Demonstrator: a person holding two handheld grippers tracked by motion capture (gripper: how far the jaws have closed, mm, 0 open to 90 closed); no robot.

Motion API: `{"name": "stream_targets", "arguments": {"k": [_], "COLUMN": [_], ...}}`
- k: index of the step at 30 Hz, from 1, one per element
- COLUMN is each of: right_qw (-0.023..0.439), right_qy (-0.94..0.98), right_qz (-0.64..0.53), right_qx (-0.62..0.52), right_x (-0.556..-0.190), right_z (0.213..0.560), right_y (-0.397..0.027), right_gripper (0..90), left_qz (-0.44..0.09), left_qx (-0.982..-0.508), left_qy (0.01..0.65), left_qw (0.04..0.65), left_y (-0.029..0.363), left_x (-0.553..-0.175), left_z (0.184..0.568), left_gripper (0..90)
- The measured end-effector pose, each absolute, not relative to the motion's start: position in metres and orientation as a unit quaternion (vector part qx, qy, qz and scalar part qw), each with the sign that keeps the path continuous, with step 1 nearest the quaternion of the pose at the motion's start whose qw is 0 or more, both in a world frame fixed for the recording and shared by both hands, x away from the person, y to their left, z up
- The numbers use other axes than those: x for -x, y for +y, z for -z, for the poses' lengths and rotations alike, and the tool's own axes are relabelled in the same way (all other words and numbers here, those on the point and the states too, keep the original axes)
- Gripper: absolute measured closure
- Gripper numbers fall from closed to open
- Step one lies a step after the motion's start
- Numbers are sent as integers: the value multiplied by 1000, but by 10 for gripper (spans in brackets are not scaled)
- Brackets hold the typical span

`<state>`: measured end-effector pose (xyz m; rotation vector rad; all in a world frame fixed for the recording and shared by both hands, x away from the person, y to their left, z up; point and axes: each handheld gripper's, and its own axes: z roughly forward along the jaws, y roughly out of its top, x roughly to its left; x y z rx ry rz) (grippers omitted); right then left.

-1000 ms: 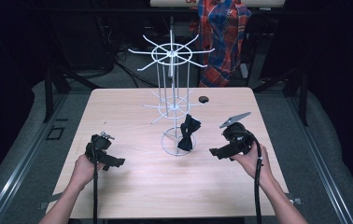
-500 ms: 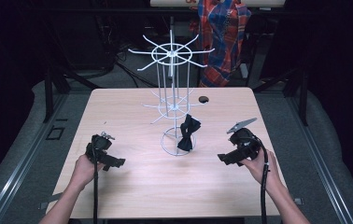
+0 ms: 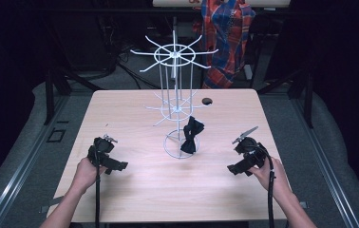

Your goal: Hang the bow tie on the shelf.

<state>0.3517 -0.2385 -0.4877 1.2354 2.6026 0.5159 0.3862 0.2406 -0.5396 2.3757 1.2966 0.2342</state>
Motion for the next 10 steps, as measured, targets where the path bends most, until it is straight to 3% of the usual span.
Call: {"name": "stream_targets", "arguments": {"k": [10], "right_qw": [87], "right_qy": [895], "right_qz": [-136], "right_qx": [-416], "right_x": [-359], "right_z": [506], "right_y": [-234], "right_gripper": [81], "left_qz": [-81], "left_qx": [-857], "left_qy": [466], "left_qw": [206], "left_y": [239], "left_x": [-386], "left_z": [540], "left_gripper": [1]}}
